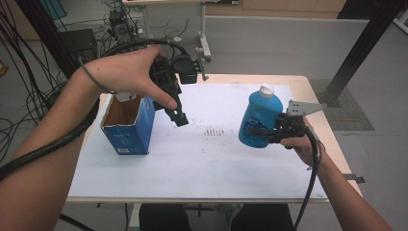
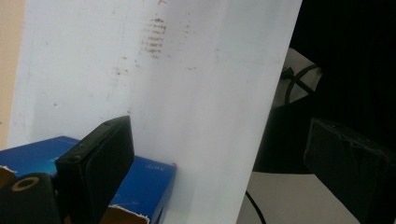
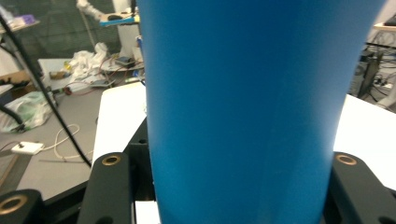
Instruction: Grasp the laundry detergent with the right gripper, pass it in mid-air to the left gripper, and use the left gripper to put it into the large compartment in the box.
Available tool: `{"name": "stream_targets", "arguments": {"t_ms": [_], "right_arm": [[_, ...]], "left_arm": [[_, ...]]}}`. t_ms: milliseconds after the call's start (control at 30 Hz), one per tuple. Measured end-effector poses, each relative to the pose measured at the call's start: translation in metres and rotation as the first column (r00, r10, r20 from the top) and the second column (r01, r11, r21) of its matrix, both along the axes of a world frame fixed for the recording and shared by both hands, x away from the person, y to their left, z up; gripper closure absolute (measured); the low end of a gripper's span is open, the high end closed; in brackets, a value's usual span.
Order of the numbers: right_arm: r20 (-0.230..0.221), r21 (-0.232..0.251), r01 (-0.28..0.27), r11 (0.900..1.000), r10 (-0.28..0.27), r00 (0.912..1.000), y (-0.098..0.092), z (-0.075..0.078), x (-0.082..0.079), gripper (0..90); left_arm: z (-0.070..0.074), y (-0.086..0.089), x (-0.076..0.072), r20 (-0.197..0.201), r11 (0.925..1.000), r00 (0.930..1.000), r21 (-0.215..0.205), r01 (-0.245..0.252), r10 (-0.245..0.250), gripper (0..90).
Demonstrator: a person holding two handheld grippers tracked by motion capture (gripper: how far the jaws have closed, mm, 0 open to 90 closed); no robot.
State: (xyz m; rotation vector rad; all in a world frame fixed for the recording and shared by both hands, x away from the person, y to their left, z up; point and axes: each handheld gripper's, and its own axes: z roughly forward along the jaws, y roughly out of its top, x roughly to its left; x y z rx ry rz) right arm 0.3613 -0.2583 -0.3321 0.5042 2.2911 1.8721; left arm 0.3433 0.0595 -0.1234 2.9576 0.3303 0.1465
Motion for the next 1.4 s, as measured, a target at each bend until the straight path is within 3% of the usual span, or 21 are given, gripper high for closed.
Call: {"name": "stream_targets", "arguments": {"t_ms": [367,867,1400], "right_arm": [[0.017,-0.011,-0.086,0.996,0.086,0.9962,0.011,0.013,-0.003,43.6],[0.017,-0.027,-0.182,0.983,0.182,0.9831,0.037,0.019,-0.006,43.5],[0.030,-0.060,-0.294,0.954,0.296,0.9547,0.070,0.028,-0.011,43.5]], "left_arm": [[0.003,-0.016,0.005,-0.016,0.9991,0.9993,0.024,0.034,-0.033,8.5],[-0.001,-0.039,0.011,-0.020,0.9974,0.9973,0.016,0.071,-0.070,5.6],[-0.005,-0.062,0.005,-0.028,0.9899,0.9905,0.043,0.135,-0.134,7.2]]}}
